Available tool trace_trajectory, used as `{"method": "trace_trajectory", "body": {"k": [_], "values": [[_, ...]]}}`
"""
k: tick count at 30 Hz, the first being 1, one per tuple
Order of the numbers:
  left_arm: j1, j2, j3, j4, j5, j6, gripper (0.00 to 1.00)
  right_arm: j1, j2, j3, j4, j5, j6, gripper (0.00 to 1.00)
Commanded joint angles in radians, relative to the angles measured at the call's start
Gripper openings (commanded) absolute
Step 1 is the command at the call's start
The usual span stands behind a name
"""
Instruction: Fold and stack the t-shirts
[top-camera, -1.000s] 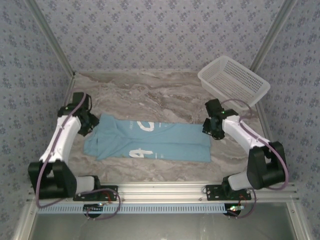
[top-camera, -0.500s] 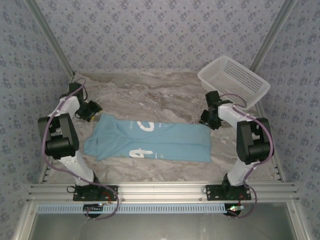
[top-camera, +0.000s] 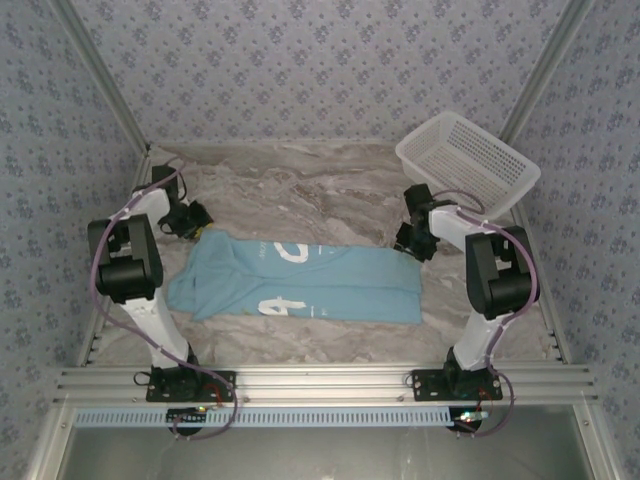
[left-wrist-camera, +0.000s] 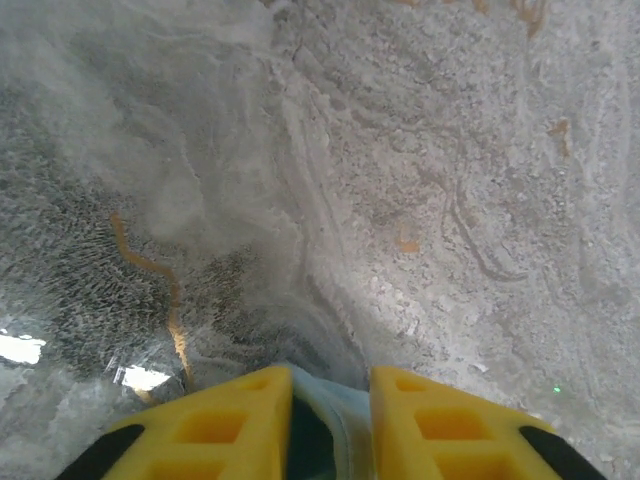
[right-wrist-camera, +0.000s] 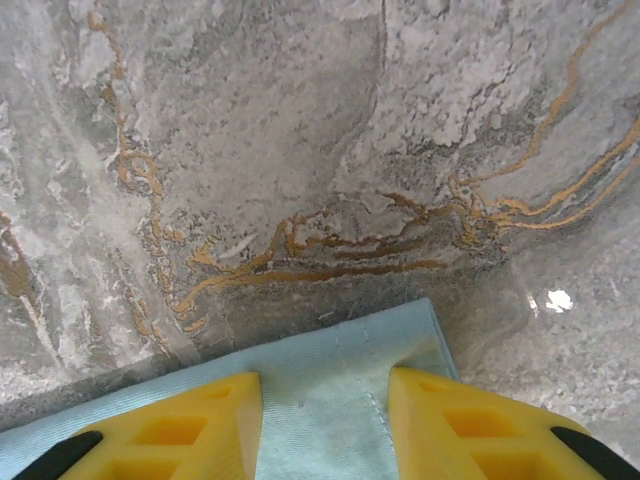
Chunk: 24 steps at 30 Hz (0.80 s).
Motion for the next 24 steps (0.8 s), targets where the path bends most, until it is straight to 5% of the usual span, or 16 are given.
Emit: {"method": "trace_trajectory", "body": {"k": [1,4,24], "values": [[0.000,-0.007,0.005,-0.020,-0.056,0.002,0.12,0.004,0.034,0.016,-0.042,0.025,0.009,0.39],[0.000,-0.036,0.008,-0.036,-0.137,0.001,0.00,0.004,0.056,0.024,-0.076,0.047,0.013,0.37],[0.043,-0.062,0.097,-0.203,-0.342,0.014,0.00,0.004,0.102,0.056,-0.144,0.126,0.034,0.28]]}}
